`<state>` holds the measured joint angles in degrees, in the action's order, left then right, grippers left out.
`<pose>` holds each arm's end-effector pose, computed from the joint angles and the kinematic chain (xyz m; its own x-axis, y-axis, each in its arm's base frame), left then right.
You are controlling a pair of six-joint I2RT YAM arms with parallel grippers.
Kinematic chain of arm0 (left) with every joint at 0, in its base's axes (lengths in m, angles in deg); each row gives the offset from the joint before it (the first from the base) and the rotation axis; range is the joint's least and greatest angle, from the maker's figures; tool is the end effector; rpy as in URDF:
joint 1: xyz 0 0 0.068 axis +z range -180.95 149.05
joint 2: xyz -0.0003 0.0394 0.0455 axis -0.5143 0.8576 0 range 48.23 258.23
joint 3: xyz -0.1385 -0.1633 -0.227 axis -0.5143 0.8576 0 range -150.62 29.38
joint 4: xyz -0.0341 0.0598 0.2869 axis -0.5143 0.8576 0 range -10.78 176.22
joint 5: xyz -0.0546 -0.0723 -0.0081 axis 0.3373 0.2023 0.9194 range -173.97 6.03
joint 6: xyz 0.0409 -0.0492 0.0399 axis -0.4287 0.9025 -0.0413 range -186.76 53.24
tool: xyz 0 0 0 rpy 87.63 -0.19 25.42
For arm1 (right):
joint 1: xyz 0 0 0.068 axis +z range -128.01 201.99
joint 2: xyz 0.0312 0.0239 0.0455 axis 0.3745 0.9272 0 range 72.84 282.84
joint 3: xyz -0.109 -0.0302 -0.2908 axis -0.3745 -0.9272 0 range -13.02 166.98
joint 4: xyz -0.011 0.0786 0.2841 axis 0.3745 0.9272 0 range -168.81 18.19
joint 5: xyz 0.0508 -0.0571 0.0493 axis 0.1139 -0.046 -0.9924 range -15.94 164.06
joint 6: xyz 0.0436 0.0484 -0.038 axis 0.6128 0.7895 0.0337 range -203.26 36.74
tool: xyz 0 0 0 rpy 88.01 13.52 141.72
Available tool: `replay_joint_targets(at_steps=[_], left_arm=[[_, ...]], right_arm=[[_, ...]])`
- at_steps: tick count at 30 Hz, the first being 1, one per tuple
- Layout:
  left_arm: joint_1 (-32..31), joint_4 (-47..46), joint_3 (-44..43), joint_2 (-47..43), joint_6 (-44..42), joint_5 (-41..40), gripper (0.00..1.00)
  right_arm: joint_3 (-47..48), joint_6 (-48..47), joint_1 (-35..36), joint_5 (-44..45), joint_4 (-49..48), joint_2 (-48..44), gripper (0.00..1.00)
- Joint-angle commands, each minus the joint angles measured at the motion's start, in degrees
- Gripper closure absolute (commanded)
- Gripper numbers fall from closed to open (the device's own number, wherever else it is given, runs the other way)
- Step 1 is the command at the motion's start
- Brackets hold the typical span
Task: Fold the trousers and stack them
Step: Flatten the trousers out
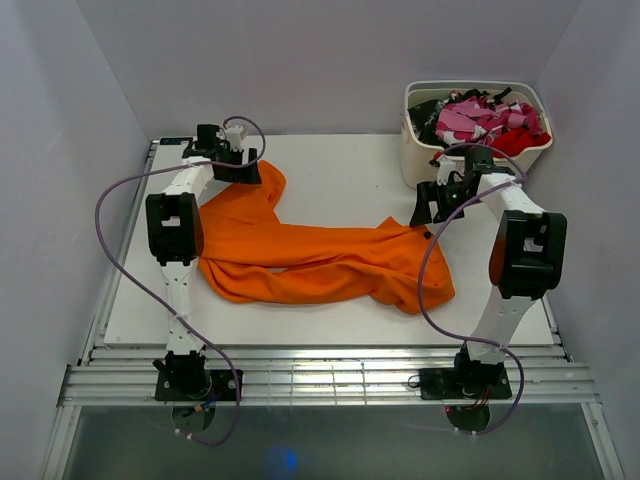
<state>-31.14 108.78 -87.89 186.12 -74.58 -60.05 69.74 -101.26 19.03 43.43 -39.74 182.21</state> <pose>0.6141 -0.0278 0.1735 -0.7251 0.1268 -0.6769 0.3647 0.9044 -0.2214 0.4527 0.0089 0.2113 -0.8145 -0.2241 -0.5352 -0.4383 0.8421 0.3143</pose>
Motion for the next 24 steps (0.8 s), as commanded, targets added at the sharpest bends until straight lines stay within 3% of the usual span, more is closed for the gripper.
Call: replay_joint_targets(at_steps=[1, 3, 5, 6, 7, 9, 10, 13, 19, 24], left_arm=[[-2.6, -1.4, -0.9, -1.1, 0.3, -1.7, 0.02], [-2.6, -2.0, 1.2, -1.0, 0.7, -3.3, 0.06], [-2.6, -2.0, 2.1, -0.6, 0.6, -7.0, 0.13], [-2.6, -1.8, 2.7, -0.5, 0.4, -8.6, 0.18], [-2.5, -1.6, 3.2, -0.5, 0.4, -12.7, 0.34], [-1.0, -1.4, 4.3, -1.2, 0.8, -13.8, 0.47], [-0.3, -1.3, 4.9, -2.5, 1.3, -13.8, 0.64], [4.3, -0.7, 8.4, -5.8, 3.2, -15.0, 1.0], [14.2, -1.8, 22.2, -21.6, 4.0, -16.0, 1.0], [18.3, -2.0, 40.7, -36.9, -2.2, -18.0, 1.0]], right_arm=[[-2.4, 1.4, 1.3, -3.5, -3.3, -2.0, 0.1], [-3.3, 1.3, 1.3, -3.6, -3.8, -2.5, 0.29], [-3.5, 1.0, 1.2, -2.9, -3.6, -3.4, 0.42], [-3.6, 0.8, 1.1, -3.0, -3.6, -3.8, 0.56], [-3.6, 0.3, 0.8, -2.7, -3.4, -4.9, 0.66], [-3.7, 0.1, -0.1, -1.6, -3.1, -6.3, 0.92], [-3.7, -0.5, -0.6, -0.8, -2.8, -7.7, 0.92], [-4.1, -2.2, -3.4, 0.9, -1.5, -10.9, 0.92], [-8.3, -9.3, -9.4, 3.6, 2.4, -17.2, 0.92], [-13.8, -14.3, -12.8, 7.3, 2.4, -20.0, 0.92]])
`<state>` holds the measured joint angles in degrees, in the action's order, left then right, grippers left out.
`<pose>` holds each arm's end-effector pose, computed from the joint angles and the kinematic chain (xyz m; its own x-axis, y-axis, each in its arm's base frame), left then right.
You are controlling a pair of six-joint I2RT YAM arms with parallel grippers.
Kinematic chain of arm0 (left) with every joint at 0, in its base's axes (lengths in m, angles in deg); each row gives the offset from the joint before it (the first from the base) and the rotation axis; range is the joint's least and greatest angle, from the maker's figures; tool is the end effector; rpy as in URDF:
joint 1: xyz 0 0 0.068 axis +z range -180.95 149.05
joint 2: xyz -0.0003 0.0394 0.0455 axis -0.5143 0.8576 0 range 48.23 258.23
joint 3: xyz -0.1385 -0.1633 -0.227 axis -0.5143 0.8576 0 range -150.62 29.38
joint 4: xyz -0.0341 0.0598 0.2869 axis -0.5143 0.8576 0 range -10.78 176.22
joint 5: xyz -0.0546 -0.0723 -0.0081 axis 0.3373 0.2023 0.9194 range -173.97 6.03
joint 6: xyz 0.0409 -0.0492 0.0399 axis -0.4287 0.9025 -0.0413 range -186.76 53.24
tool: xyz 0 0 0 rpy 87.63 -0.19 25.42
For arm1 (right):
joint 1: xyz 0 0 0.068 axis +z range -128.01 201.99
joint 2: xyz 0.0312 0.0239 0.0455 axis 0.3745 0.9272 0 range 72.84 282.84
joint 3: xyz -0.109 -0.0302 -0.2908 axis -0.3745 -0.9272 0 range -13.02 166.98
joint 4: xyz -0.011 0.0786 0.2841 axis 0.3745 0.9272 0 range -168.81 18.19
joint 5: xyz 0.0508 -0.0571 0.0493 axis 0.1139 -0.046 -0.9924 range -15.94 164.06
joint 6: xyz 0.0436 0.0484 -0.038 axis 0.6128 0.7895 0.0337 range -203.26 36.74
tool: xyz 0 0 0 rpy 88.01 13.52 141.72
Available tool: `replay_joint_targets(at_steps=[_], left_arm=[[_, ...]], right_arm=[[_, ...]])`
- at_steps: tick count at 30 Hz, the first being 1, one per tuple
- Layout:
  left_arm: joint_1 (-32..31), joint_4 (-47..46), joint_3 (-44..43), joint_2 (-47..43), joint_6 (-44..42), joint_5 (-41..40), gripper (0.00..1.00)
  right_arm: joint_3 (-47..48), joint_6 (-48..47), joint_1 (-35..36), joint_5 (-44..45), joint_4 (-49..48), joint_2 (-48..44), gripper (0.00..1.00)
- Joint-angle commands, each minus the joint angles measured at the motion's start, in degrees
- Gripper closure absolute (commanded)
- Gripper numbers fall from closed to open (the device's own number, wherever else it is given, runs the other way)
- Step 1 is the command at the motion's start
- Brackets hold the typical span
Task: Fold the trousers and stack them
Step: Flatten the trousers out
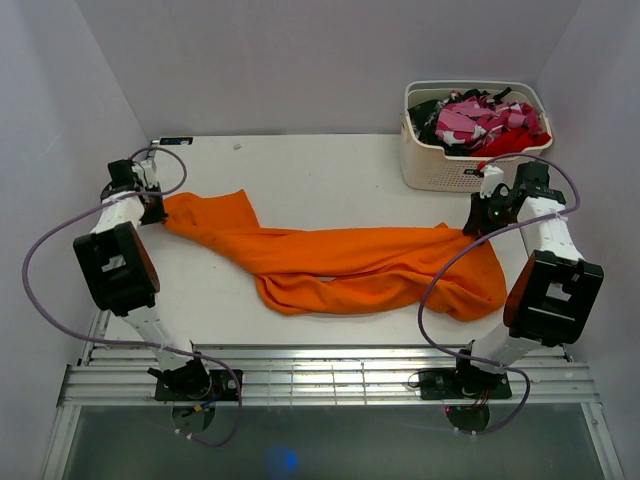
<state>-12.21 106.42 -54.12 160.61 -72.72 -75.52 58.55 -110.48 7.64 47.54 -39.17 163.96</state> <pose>0.4642 0.1477 0.1984 -0.8065 -0.1652 -0.5678 -0.1573 0.9855 -0.0634 0.3727 -0.0662 0.2681 -0.7400 -0.2331 -0.6309 -0.3804 0.9186 0.1068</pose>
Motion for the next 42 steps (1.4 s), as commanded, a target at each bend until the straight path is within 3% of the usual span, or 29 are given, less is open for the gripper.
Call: replay_joint_targets(at_steps=[1, 6, 13, 17, 21, 23, 31, 42], left_arm=[[0.8, 0.3, 9.2, -13.2, -5.1, -3.7, 1.0], [6.6, 2.8, 17.0, -18.2, -8.3, -6.1, 1.0], [11.3, 11.4, 12.1, -18.9, -13.4, 11.3, 0.53], [11.3, 18.0, 12.5, -23.5, -23.0, 24.0, 0.4], [10.9, 26.6, 16.2, -27.9, -37.6, 35.4, 0.41], [10.6, 27.9, 18.9, -28.2, -40.2, 37.2, 0.44], [7.2, 25.4, 20.7, -21.3, -41.2, 38.7, 0.49], [0.9, 14.7, 22.2, -15.7, -39.0, 38.2, 0.47]], right_arm=[[-2.9, -5.4, -2.2, 3.1, 1.8, -2.0, 0.92], [-3.7, -7.2, -7.1, 0.7, 2.2, -2.3, 0.92], [-2.0, -8.3, -8.6, -4.9, 4.8, -1.6, 0.92], [-0.7, -7.8, -8.5, -7.5, 6.3, -1.2, 0.92], [-0.4, -7.9, -8.5, -8.2, 6.6, -1.4, 0.92], [0.0, -7.9, -8.6, -8.3, 6.7, -1.4, 0.92], [1.2, -7.5, -8.6, -8.0, 7.1, -0.7, 0.92], [1.5, -7.5, -8.5, -6.9, 7.2, 0.1, 0.92]])
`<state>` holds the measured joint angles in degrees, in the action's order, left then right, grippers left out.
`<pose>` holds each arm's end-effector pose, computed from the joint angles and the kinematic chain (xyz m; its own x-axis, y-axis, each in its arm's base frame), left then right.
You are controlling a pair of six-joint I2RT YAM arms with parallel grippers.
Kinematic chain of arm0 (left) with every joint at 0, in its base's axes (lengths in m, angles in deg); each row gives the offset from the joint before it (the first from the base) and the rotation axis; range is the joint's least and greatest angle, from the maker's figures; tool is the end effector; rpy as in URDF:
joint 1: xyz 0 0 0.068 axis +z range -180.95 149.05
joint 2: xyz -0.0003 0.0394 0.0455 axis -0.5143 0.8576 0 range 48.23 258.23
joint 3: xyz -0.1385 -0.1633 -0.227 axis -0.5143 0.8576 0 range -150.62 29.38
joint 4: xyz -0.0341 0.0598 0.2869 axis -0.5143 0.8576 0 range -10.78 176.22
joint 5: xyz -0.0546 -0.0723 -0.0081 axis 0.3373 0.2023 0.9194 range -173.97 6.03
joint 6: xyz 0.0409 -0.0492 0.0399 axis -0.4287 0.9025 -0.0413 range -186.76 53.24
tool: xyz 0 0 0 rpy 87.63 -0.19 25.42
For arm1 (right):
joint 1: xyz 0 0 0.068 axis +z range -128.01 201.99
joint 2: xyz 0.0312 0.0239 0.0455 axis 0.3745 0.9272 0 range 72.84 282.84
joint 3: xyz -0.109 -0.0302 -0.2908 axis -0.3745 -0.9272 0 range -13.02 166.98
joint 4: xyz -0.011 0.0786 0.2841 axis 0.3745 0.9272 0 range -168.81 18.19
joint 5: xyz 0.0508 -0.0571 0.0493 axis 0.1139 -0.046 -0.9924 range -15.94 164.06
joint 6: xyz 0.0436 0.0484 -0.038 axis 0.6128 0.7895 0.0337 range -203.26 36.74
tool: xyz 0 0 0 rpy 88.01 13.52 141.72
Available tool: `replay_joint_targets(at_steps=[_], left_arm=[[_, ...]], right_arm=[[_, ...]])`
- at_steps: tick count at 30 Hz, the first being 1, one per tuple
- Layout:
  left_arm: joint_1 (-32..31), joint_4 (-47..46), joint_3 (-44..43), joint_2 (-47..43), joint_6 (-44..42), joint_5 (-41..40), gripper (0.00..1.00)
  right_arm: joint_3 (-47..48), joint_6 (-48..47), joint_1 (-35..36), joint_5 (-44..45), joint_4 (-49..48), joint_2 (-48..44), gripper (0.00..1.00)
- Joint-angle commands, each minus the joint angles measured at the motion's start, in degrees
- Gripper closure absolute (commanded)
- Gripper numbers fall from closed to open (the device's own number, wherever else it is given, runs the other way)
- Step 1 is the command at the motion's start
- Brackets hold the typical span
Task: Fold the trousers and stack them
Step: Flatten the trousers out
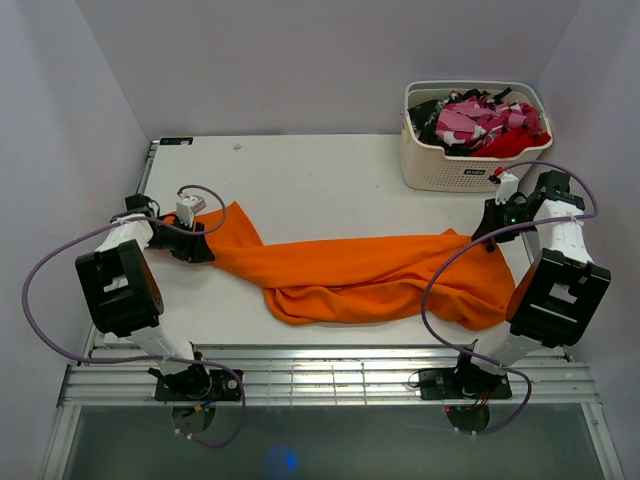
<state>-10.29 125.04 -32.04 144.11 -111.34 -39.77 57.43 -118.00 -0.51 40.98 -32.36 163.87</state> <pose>0.3307 0.0774 0.1891 -0.7571 0.2523 -0.6026 0.5456 0.7515 -0.3709 0.3448 -0.1054 0.2582 -0.7696 -0.1981 -0.6071 -0.3830 0.9039 0.1906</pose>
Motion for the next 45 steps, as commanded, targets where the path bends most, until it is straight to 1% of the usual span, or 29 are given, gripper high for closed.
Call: replay_joint_targets(at_steps=[1, 8, 12, 15, 16, 20, 25, 29, 33, 34, 36, 37, 41, 44, 45], left_arm=[[-1.3, -4.2, 0.2, 1.2, -0.4, 2.3, 0.47], [-1.9, -11.9, 3.0, 2.2, 0.8, -1.9, 0.45], [-1.9, -9.9, 3.3, 1.6, -1.8, -2.6, 0.5], [-1.9, -10.0, 4.3, 0.0, -3.1, -3.2, 0.65], [-1.9, -10.0, 4.3, -0.5, -3.2, -3.2, 0.78], [-1.1, -9.1, 3.0, -4.3, -1.8, -3.5, 1.0], [1.8, -5.8, -2.5, -9.8, 0.1, -2.7, 1.0], [4.6, -2.8, -8.5, -14.7, 1.7, -2.6, 1.0], [4.9, -3.2, -12.0, -21.5, 6.6, -6.8, 1.0], [4.9, -3.5, -12.4, -24.6, 8.5, -10.0, 1.0], [4.9, -4.7, -12.9, -27.4, 10.9, -13.9, 1.0], [4.8, -5.2, -12.8, -30.1, 11.5, -18.1, 1.0], [4.8, -11.1, -10.2, -36.2, 12.5, -24.2, 1.0], [4.8, -15.8, -10.0, -36.3, 14.4, -26.3, 1.0], [4.8, -17.0, -10.5, -35.5, 16.7, -26.4, 1.0]], right_arm=[[2.7, 0.0, -0.3, -0.3, 0.5, 0.3, 0.92], [2.8, -0.1, -0.4, 0.1, 0.5, 0.4, 0.92], [2.8, -0.2, -0.4, 0.3, 0.4, -0.1, 0.92], [3.3, -0.2, -0.5, -0.1, 0.4, -0.2, 0.92], [3.5, -0.2, -0.5, -0.1, 0.5, -0.3, 0.92], [4.3, -0.2, -0.4, -0.7, 0.9, -1.0, 0.92], [5.0, -0.2, -0.4, -2.1, 1.8, -1.5, 0.92], [5.7, -0.5, -0.5, -3.1, 2.1, -2.3, 0.92], [6.4, -1.2, -0.5, -5.2, 1.8, -3.9, 0.92], [6.6, -1.2, -0.6, -5.3, 1.7, -4.3, 0.92], [7.0, -1.3, -0.6, -5.4, 1.6, -4.6, 0.92], [7.1, -1.3, -0.6, -5.5, 1.5, -4.8, 0.92], [6.4, -1.1, -1.1, -6.6, 0.5, -5.9, 0.92], [5.6, -0.7, -1.1, -6.6, -1.1, -6.8, 0.92], [5.3, -0.2, -1.2, -6.2, -1.7, -7.1, 0.92]])
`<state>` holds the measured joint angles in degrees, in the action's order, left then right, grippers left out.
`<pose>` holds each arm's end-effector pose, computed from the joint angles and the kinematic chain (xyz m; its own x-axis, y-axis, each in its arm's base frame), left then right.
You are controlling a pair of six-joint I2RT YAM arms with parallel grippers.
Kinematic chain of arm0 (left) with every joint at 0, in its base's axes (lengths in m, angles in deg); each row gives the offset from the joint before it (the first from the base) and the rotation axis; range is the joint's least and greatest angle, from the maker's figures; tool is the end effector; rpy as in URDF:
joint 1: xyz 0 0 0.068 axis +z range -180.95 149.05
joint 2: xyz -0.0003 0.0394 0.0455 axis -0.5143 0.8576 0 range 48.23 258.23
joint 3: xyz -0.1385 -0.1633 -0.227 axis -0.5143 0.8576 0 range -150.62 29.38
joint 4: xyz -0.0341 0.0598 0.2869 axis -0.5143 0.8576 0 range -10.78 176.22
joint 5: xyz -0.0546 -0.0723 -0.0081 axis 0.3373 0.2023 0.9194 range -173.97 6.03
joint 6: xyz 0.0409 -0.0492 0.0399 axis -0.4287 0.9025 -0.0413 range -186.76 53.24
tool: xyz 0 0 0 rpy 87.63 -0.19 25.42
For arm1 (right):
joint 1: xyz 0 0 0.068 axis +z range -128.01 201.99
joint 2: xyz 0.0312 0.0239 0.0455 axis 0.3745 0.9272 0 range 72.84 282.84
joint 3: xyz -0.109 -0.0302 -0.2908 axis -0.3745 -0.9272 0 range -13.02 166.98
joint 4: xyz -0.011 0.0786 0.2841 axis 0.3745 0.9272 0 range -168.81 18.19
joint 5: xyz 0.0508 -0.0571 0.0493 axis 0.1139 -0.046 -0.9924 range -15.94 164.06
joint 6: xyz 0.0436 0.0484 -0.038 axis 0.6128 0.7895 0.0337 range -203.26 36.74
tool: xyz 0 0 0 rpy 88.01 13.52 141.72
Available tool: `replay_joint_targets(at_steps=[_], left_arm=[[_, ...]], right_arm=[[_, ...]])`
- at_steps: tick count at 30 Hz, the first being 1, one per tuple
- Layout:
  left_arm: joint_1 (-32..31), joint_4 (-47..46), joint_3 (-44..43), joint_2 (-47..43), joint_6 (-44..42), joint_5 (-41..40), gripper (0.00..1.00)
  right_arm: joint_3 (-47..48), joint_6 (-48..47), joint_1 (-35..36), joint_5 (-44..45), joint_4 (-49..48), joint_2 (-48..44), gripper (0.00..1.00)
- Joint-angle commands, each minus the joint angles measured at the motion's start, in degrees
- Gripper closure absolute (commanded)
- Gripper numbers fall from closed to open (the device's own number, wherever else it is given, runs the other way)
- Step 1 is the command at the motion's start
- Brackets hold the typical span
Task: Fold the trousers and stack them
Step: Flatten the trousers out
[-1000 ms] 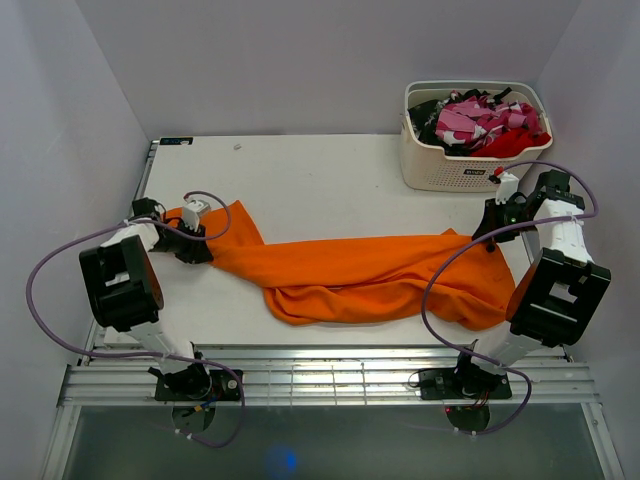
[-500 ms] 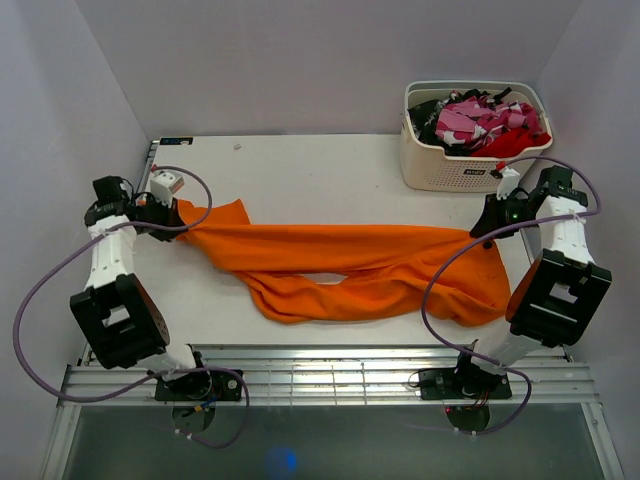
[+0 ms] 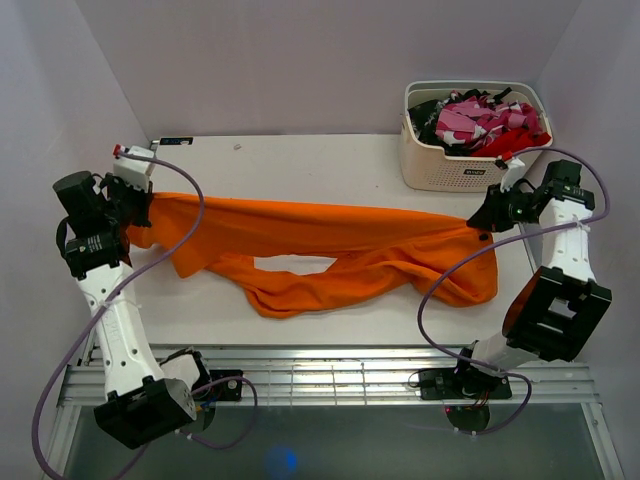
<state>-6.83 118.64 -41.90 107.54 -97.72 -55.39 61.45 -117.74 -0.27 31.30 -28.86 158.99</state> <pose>0.2332 0.0712 0.4323 -0.3460 0.3400 -0.8745 0.2409 0.9330 0.2675 0.3345 -0.0904 0.3130 -0.6597 -0.1791 -0.7299 -0.4779 0.8495 0.2234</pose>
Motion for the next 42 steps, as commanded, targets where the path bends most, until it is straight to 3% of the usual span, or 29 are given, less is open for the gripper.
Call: replay_joint_targets(at_steps=[1, 4, 10, 11, 12, 13, 14, 15, 16, 17, 18, 19, 23, 27, 31, 34, 36, 37, 42], left_arm=[[1.4, -11.5, -1.8, 2.2, 3.9, -10.4, 1.0], [0.8, -15.2, -4.9, 9.0, 8.1, -6.7, 1.0], [-12.4, -25.0, -14.0, 32.3, 9.4, -9.4, 1.0], [-14.7, -24.7, -20.6, 36.6, 9.7, -9.9, 1.0], [-15.0, -24.1, -24.7, 41.0, 11.0, -9.9, 0.94], [-15.0, -23.0, -29.0, 49.7, 14.5, -11.2, 0.79], [-15.0, -17.8, -40.0, 54.1, 15.4, -12.7, 0.67], [-15.0, -14.1, -45.5, 58.1, 16.4, -14.6, 0.63], [-14.8, -11.3, -50.0, 61.3, 17.5, -18.8, 0.51], [-13.8, -7.2, -52.9, 64.2, 18.7, -18.6, 0.35], [-13.2, -5.2, -54.2, 64.1, 18.8, -17.3, 0.1], [-12.4, -4.1, -52.9, 63.0, 18.9, -15.4, 0.03], [-4.9, 0.6, -37.1, 51.0, 11.8, -0.3, 0.02], [1.7, 5.0, -21.1, 39.7, -1.3, -0.5, 0.03], [8.0, 0.2, -5.6, 36.2, -0.4, -3.0, 0.09], [10.3, -4.8, -1.1, 36.7, 3.5, -6.0, 0.15], [10.6, -4.7, 0.4, 37.6, 4.9, -5.5, 0.24], [10.7, -4.0, 1.1, 37.6, 4.5, -1.5, 0.26], [10.4, -7.4, 4.6, 36.5, 8.9, 6.0, 0.25]], right_arm=[[0.9, -0.2, -1.5, 3.9, -6.7, -2.5, 0.92], [-1.1, 2.0, -1.6, 6.2, -10.7, -3.4, 0.92], [-1.2, 9.2, -1.5, 11.9, -20.6, -0.5, 0.92], [-0.7, 10.4, -1.3, 14.3, -22.6, 1.4, 0.92], [0.7, 11.0, -1.1, 15.2, -22.9, 2.4, 0.92], [1.6, 12.0, -0.9, 16.5, -23.0, 3.7, 0.92], [2.9, 11.9, -0.7, 17.5, -22.4, 6.1, 0.79], [4.3, 11.6, -0.6, 19.7, -20.2, 7.1, 0.72], [6.1, 11.5, -0.7, 20.9, -19.2, 7.8, 0.66], [6.4, 10.2, -0.8, 21.7, -18.4, 7.7, 0.37], [6.4, 9.1, -0.9, 22.4, -17.0, 7.2, 0.22], [5.3, 8.0, -1.1, 22.5, -16.8, 6.4, 0.07], [4.4, -0.3, -1.3, 19.4, -9.4, 1.2, 0.1], [4.4, -10.5, -1.0, 12.8, 1.0, -1.2, 0.1], [3.0, -12.9, 1.6, 12.3, 5.9, -0.7, 0.06], [0.2, -14.6, 1.7, 14.6, 5.0, 0.6, 0.0], [-1.6, -16.0, 1.7, 16.5, 5.7, 0.8, 0.08], [-2.5, -16.7, 1.7, 16.8, 5.8, 0.0, 0.1], [-7.9, -19.9, 1.7, 18.2, 4.0, -2.8, 0.14]])
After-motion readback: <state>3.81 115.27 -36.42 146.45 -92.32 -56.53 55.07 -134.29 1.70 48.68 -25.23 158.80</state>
